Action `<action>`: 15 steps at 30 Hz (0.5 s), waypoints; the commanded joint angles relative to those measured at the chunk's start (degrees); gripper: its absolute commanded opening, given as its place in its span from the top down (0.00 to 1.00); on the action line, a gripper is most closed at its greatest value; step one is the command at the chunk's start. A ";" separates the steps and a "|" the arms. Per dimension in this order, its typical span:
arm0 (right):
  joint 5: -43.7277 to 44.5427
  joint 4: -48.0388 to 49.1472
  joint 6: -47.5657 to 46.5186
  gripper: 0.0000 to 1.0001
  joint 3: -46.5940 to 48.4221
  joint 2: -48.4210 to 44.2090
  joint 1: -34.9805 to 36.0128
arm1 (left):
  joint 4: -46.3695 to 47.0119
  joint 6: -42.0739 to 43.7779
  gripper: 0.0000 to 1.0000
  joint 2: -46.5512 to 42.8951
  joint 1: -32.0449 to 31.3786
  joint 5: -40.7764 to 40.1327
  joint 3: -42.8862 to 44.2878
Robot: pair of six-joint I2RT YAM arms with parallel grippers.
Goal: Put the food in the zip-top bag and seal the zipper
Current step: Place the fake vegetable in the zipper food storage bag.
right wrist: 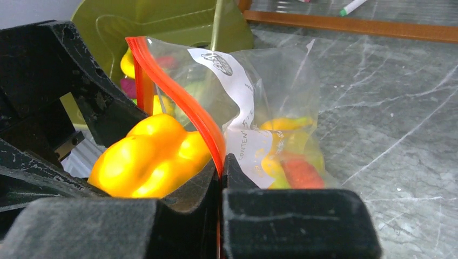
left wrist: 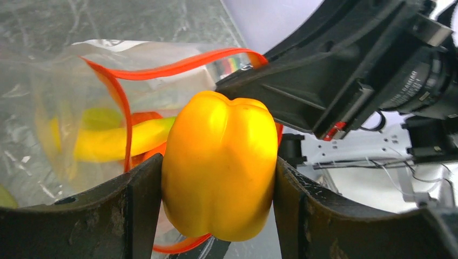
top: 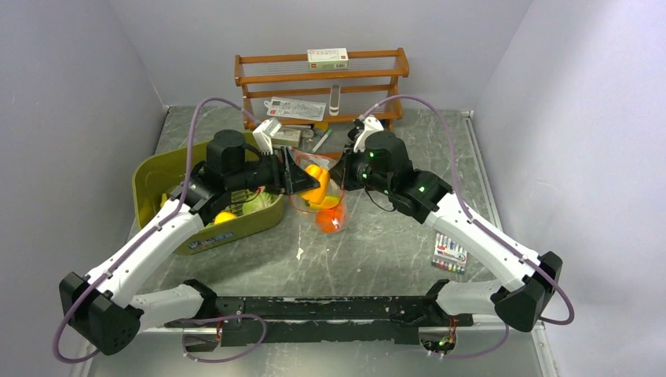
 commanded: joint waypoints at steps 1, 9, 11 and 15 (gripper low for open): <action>-0.41 2.39 1.08 1.00 -0.44 -2.31 -0.23 | -8.11 3.18 0.66 2.14 -2.76 -11.60 5.56; -1.95 3.54 1.15 1.00 -0.35 -2.05 -0.22 | -16.03 4.56 0.65 6.27 -7.17 -22.20 10.07; -1.96 3.87 1.24 1.00 -0.48 -2.05 -0.26 | -17.88 4.87 0.65 7.57 -7.76 -23.78 11.42; -2.05 4.19 1.33 1.00 -0.99 -2.36 -0.23 | -20.99 5.05 0.64 9.26 -9.20 -28.02 13.93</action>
